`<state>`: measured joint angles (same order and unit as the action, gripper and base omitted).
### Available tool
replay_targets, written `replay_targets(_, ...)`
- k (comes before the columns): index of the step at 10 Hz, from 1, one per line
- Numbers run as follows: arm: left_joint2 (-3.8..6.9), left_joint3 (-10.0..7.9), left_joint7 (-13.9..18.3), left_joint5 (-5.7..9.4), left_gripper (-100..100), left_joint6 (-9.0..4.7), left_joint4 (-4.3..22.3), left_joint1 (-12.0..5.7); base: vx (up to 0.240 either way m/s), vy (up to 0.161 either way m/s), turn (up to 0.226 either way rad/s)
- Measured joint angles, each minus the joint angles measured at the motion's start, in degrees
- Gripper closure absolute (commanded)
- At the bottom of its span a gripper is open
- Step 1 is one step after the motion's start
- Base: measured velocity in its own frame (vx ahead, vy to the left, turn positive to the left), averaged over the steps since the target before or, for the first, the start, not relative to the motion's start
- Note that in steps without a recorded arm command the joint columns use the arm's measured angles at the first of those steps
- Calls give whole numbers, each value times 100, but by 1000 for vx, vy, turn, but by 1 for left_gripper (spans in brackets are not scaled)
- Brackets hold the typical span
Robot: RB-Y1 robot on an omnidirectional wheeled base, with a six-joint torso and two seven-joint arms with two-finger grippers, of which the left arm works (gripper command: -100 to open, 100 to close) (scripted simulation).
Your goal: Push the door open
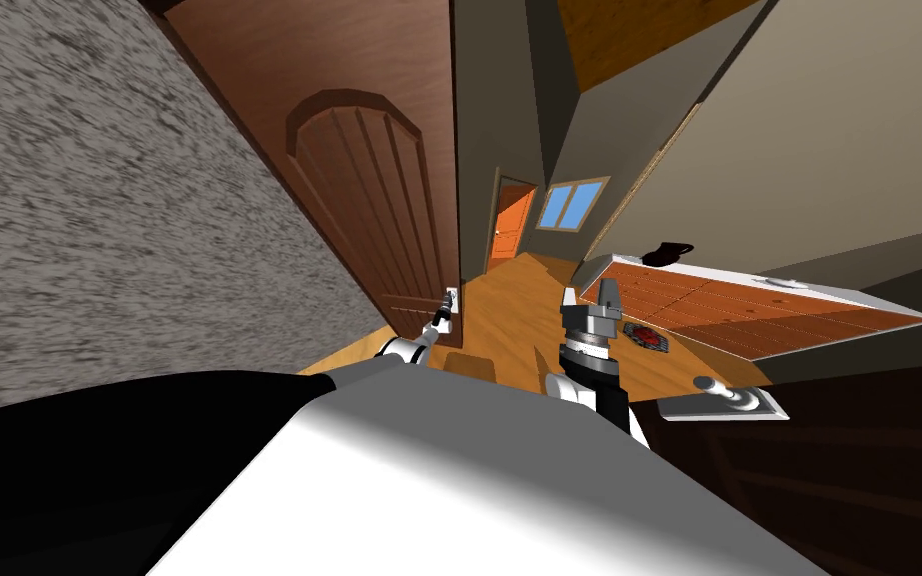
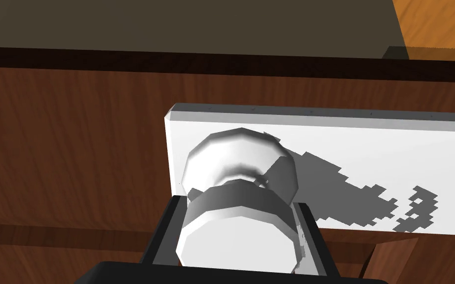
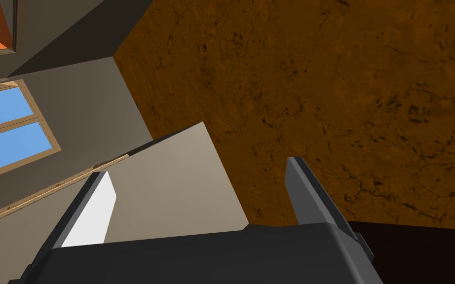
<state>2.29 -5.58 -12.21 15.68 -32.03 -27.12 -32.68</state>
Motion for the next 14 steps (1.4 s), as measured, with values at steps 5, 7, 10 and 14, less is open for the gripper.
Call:
replay_targets(5,135,-196,-86,115,100,79,-101,40,162,-86,41)
replay_targets(7,201,-283,-98,164,100,-34,96,-98,176,-103,51)
replay_targets(10,260,-432,-164,247,100,-31,71,-54,176,-87,54)
replay_targets(14,302,-561,-229,324,100,-32,97,-34,153,-60,46)
